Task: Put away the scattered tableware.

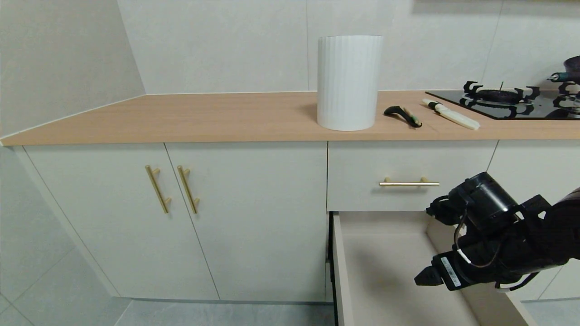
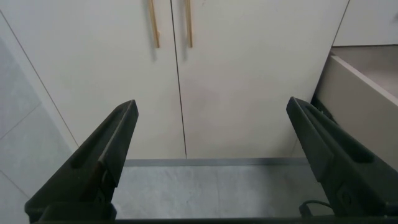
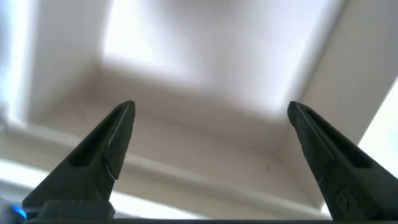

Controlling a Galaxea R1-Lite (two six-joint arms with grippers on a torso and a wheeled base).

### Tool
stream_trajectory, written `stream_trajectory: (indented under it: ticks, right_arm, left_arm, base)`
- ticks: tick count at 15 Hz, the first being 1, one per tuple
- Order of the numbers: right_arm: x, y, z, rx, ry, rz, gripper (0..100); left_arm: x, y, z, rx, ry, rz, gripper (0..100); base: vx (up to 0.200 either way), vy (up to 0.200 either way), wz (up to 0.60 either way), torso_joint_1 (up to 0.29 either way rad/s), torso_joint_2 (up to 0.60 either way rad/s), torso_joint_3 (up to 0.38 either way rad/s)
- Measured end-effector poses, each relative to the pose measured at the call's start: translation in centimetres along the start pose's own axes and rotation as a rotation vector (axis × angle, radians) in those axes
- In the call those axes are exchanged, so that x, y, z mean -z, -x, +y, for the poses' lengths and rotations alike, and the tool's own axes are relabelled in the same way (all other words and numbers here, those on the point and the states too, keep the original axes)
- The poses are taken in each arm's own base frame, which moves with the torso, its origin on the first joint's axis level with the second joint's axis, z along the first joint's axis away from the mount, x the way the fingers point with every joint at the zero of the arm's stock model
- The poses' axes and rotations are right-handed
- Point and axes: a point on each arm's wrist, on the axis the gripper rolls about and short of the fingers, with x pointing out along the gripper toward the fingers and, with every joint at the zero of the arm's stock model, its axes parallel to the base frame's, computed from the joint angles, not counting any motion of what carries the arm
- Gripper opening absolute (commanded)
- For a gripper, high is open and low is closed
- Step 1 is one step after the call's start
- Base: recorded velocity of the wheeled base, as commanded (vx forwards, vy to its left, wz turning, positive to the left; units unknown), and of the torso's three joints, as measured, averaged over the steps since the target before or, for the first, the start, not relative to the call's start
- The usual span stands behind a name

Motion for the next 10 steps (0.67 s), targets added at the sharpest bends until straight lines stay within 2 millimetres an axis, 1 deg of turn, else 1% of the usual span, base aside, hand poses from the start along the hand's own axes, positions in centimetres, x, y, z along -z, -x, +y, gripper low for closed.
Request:
stream_trajectory:
  ticks: [1, 3, 4, 7, 10]
  right_arm:
    - [-0.43, 0.01, 0.0, -0.004, -0.005, -0.038, 100]
    - [-0.56, -0.06, -0.07, -0.004, -0.011, -0.061, 100]
    - [-0.64, -0.07, -0.1, -0.004, -0.014, -0.073, 100]
    - [-0.52, -0.1, -0.13, -0.003, -0.014, -0.073, 100]
    - [-0.51, -0.15, -0.15, -0.001, -0.014, -0.072, 100]
  left_arm:
    - [0.0, 0.0, 0.0, 0.0, 0.0, 0.0, 100]
    - [0.0, 0.0, 0.0, 0.0, 0.0, 0.0, 100]
    - [0.0, 0.0, 0.0, 0.0, 0.0, 0.0, 100]
    - [0.0, 0.0, 0.0, 0.0, 0.0, 0.001, 100]
    - [0.0, 0.0, 0.0, 0.0, 0.0, 0.0, 100]
  base:
    - [0.0, 0.0, 0.0, 0.0, 0.0, 0.0]
    - [0.0, 0.0, 0.0, 0.0, 0.0, 0.0]
    - [0.0, 0.0, 0.0, 0.036, -0.2, -0.154]
    - [0.0, 0.0, 0.0, 0.049, -0.23, -0.261]
    - [0.0, 0.0, 0.0, 0.178, -0.52, -0.292]
